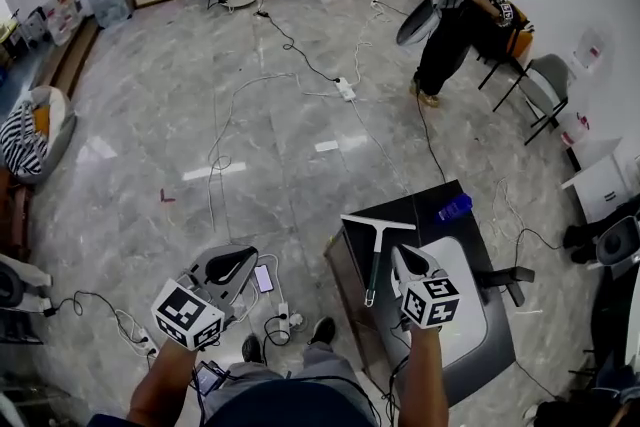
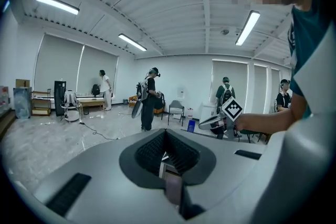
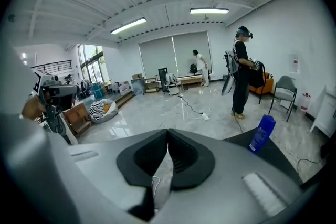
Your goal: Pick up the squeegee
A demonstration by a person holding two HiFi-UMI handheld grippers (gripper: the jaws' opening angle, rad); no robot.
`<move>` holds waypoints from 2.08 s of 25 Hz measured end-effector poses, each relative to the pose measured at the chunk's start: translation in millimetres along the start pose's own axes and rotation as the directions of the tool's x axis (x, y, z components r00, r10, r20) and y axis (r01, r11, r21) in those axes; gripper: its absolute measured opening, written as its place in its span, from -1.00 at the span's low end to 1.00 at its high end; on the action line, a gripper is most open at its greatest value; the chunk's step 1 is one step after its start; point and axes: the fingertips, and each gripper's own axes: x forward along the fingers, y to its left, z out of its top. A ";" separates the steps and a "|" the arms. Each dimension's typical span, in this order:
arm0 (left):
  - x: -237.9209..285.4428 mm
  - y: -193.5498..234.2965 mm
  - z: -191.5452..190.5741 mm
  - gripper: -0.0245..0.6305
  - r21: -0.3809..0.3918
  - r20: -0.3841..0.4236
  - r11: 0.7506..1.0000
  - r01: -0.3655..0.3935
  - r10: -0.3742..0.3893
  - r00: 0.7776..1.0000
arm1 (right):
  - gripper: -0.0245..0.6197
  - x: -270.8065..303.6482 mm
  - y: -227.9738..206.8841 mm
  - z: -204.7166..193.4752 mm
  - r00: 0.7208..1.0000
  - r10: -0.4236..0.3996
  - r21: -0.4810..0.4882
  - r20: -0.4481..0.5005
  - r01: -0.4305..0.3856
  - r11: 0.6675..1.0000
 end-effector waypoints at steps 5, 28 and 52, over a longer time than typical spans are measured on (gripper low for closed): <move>19.6 8.9 -28.2 -0.91 -0.031 -0.052 0.999 -0.022 0.020 0.998 | -0.79 42.8 -29.4 -37.2 0.998 0.007 0.041 -0.067 -0.004 0.999; 92.8 26.8 -109.5 -0.91 -0.132 -0.162 0.990 -0.043 0.021 0.987 | -0.38 168.3 -107.9 -191.7 0.929 -0.019 0.123 -0.370 0.070 0.990; 49.5 50.8 -45.0 -0.91 -0.073 -0.087 0.997 -0.026 0.019 0.996 | -0.60 85.6 -83.6 -66.5 0.987 -0.129 0.237 -0.094 0.148 0.960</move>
